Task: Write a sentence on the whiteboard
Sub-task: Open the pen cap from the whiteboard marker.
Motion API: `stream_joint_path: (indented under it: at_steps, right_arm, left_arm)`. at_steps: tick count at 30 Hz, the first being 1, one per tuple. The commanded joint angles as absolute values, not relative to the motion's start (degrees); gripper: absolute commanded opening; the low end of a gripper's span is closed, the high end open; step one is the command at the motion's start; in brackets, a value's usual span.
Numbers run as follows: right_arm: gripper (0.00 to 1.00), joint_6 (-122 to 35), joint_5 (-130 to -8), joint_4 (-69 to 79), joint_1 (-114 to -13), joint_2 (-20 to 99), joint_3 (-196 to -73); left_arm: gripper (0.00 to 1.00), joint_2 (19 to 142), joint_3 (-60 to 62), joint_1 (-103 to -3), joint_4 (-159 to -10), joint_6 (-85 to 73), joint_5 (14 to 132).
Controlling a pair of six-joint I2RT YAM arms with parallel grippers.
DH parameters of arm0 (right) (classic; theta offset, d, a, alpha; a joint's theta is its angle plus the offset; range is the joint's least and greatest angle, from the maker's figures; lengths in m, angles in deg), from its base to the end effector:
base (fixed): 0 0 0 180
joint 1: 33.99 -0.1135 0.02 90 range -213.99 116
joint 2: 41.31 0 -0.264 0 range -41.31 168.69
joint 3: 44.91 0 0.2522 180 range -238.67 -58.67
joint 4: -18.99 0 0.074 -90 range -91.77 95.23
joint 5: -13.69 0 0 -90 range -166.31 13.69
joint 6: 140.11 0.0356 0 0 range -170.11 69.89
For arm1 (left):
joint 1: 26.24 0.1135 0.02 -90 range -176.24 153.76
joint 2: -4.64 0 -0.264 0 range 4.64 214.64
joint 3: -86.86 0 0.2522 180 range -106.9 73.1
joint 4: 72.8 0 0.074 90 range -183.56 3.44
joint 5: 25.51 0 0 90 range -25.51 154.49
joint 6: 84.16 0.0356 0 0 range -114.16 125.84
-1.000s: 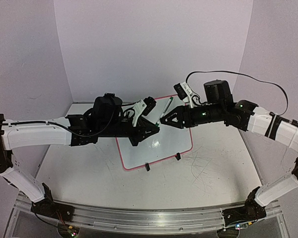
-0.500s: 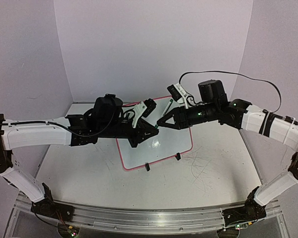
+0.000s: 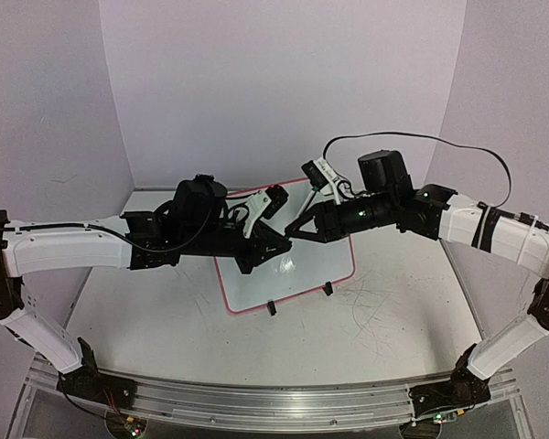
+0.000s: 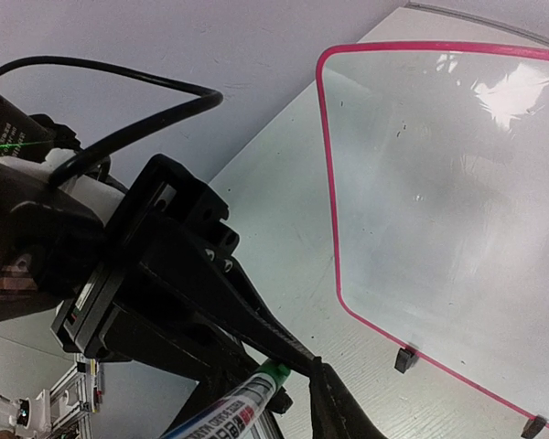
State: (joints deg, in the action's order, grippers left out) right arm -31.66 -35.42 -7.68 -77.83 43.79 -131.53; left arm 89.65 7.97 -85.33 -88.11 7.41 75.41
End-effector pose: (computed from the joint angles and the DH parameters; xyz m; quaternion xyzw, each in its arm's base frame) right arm 0.2297 0.2529 0.3403 -0.3565 0.7304 0.5122 0.2775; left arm 0.1736 -0.3031 0.3098 0.4616 0.6829 -0.3387 0.4538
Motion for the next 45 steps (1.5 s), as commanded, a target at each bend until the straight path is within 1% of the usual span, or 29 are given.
stream_joint_path:
  at_steps: [1,7,12,15,17,18,20,21,22,24,26,31,36,42,45]
  right_arm:
    - [0.31,-32.14,-36.51,-4.43,-78.38,44.2,-134.12]
    - [0.38,-31.59,-37.8,-3.83,-78.43,43.42,-133.7]
    - [0.47,-32.58,-42.68,-3.25,-78.39,40.14,-131.11]
    - [0.47,-33.51,-43.91,-3.29,-78.4,38.73,-130.24]
    - [0.45,-34.05,-43.21,-3.3,-78.44,38.87,-130.15]
    - [0.42,-34.33,-42.47,-3.3,-78.43,38.99,-130.09]
    - [0.28,-34.64,-41.07,-3.19,-78.51,39.48,-130.14]
    - [0.25,-34.72,-40.58,-3.13,-78.54,39.9,-130.33]
    - [0.24,-34.83,-40.0,-3.12,-78.61,40.36,-130.54]
    - [0.32,-34.91,-39.56,-3.23,-78.85,41.46,-131.16]
    - [0.36,-35.13,-39.61,-3.28,-79.05,42.07,-131.4]
    - [0.37,-36.14,-39.2,-3.89,-79.37,43.76,-132.7]
    - [0.28,-37.0,-38.19,-5.15,-79.43,44.82,-133.06]
    - [0.22,-37.96,-37.22,-6.44,-79.37,45.44,-134.0]
    - [0.16,-37.97,-36.63,-6.76,-79.36,45.65,-134.4]
  left_arm:
    - [0.0,89.22,6.4,-85.56,-88.62,7.72,76.3]
    - [0.0,89.53,6.28,-85.57,-88.93,7.9,75.69]
    - [0.0,89.06,6.99,-85.56,-88.94,8.21,72.71]
    - [0.0,89.1,6.92,-85.57,-89.83,8.72,72.28]
    - [0.0,89.18,6.91,-85.56,-89.95,8.74,72.53]
    - [0.0,89.28,6.85,-85.56,-90.01,8.77,72.61]
    - [0.0,89.63,6.57,-85.59,-90.2,8.83,72.67]
    - [0.0,89.74,6.37,-85.57,-90.28,8.78,72.71]
    - [0.0,89.79,6.24,-85.6,-90.38,8.75,72.76]
    - [0.0,89.79,6.11,-85.57,-90.4,8.74,73.01]
    - [0.0,89.73,5.95,-85.56,-90.54,8.82,73.03]
    - [0.0,89.8,5.73,-85.54,-91.34,9.0,73.28]
    - [0.0,89.8,5.27,-85.56,-92.24,9.56,73.41]
    - [0.0,90.28,4.87,-85.56,-93.76,10.5,73.63]
    - [0.0,90.21,4.9,-85.57,-94.16,10.81,73.52]
